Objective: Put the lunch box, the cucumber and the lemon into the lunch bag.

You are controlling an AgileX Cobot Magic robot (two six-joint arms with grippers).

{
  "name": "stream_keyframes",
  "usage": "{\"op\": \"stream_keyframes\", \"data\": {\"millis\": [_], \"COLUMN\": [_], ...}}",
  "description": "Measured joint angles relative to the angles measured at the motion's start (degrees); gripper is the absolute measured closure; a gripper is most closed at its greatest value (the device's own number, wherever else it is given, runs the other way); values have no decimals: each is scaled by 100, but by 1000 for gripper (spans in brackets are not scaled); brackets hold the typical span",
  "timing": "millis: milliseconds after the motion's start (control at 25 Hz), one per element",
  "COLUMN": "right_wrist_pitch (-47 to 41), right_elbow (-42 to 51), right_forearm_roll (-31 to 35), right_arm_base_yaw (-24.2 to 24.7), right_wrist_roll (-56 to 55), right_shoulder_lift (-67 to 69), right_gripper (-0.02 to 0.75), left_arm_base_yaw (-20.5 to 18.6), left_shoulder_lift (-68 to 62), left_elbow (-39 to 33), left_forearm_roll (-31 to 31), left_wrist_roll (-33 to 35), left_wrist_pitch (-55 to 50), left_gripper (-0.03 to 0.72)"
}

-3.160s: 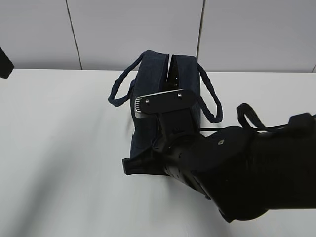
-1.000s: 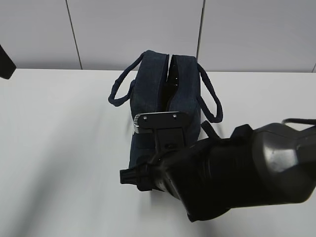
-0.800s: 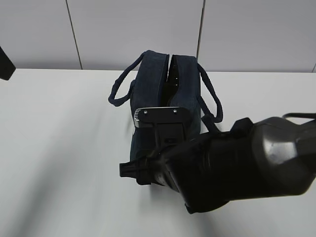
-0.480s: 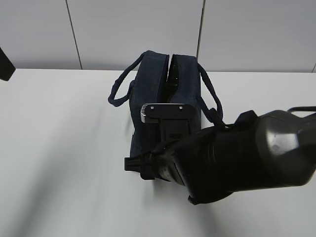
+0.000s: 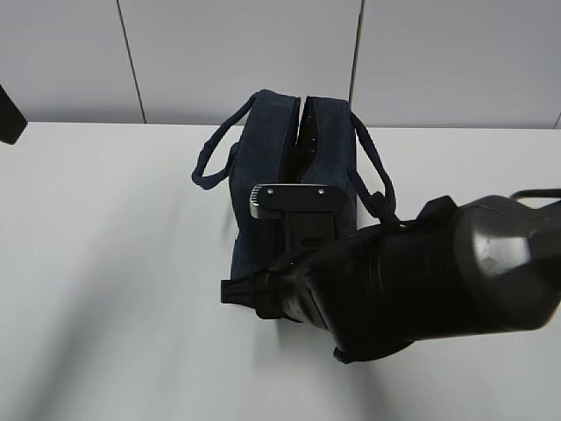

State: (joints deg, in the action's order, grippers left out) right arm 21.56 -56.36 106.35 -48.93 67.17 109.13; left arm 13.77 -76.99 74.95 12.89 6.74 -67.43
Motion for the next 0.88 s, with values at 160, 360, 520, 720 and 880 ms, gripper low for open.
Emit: {"op": "stream_keyframes", "data": {"millis": [160,360,520,720,880], "right_wrist_pitch": [-12,-12,-12,-15,-28], "right_elbow": [0,0,0,0,-9], "right_forearm_roll": [0,0,0,0,0], "right_arm_base_yaw": [0,0,0,0,0], "right_wrist_roll": [0,0,0,0,0], "right_shoulder_lift": [0,0,0,0,0], "right_gripper": [461,520,602,689,728], "left_arm_base_yaw": [0,0,0,0,0], "left_shoulder_lift": [0,0,0,0,0], "left_elbow": [0,0,0,0,0], "left_forearm_roll": [0,0,0,0,0], "left_wrist_roll": [9,9,9,13,42], "left_wrist_pitch": [-13,-13,-26,-52,-52], "left_gripper": [417,419,419,419,420]}}
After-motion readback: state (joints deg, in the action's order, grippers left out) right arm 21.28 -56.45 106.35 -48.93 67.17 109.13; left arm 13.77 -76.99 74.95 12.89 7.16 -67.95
